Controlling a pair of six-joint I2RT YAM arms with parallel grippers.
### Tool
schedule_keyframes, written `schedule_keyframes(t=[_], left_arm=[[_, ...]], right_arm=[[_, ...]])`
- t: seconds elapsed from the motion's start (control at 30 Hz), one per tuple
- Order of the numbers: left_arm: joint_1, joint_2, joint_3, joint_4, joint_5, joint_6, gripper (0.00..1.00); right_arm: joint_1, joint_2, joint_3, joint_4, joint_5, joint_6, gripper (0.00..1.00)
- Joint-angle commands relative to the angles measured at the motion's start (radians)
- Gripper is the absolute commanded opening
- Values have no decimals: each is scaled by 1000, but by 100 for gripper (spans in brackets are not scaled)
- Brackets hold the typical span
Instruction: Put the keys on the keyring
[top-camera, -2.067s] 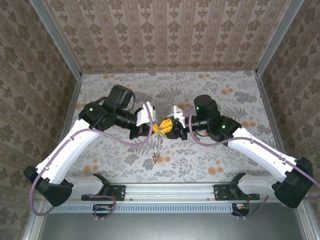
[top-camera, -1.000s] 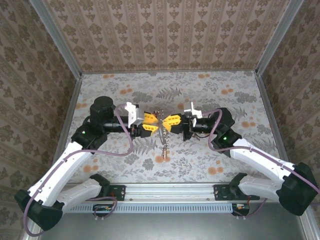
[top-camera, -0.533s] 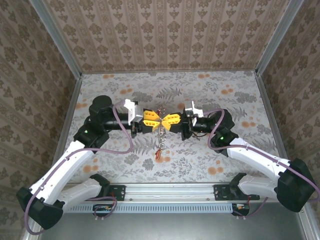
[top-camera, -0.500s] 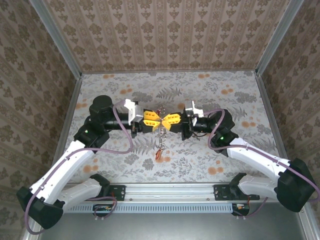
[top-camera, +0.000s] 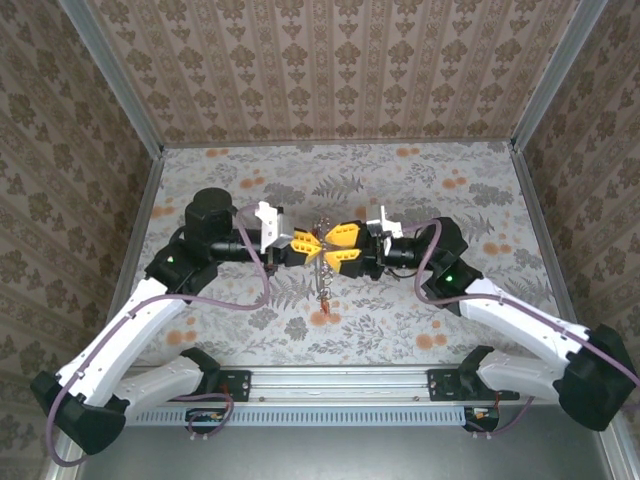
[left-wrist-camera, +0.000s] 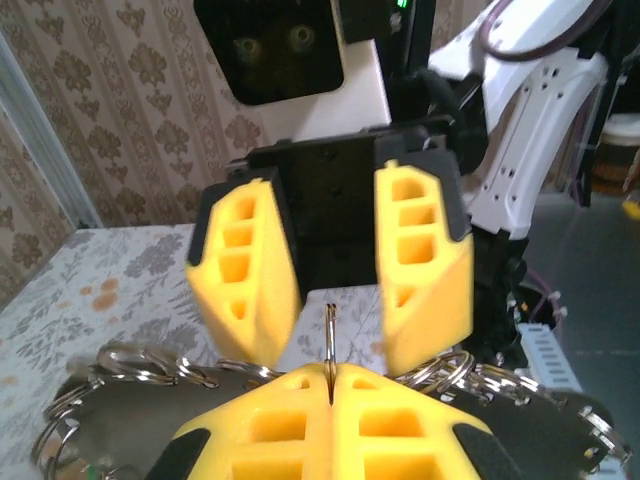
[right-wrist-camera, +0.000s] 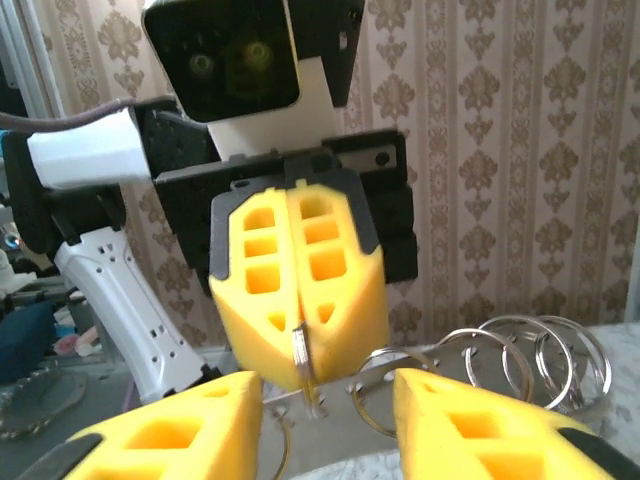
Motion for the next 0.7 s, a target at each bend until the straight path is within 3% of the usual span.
schedule_keyframes(t=[0.0, 0.1, 0.23, 0.5, 0.67], left_arm=[[-12, 26, 135, -272, -86, 226, 0], [-32, 49, 202, -389, -152, 327, 0], [-63, 78, 271, -496, -244, 426, 0], [-73, 122, 313, -534, -286, 478, 0], [-72, 167, 326, -546, -294, 486, 0]], right_arm=[[4, -101, 82, -400, 74, -245, 46], [-2, -147, 125, -603, 120, -342, 50], [-3, -159, 158, -728, 146, -400, 51], [5, -91, 236, -720, 214, -442, 44], [13, -31, 275, -702, 177, -467, 38]])
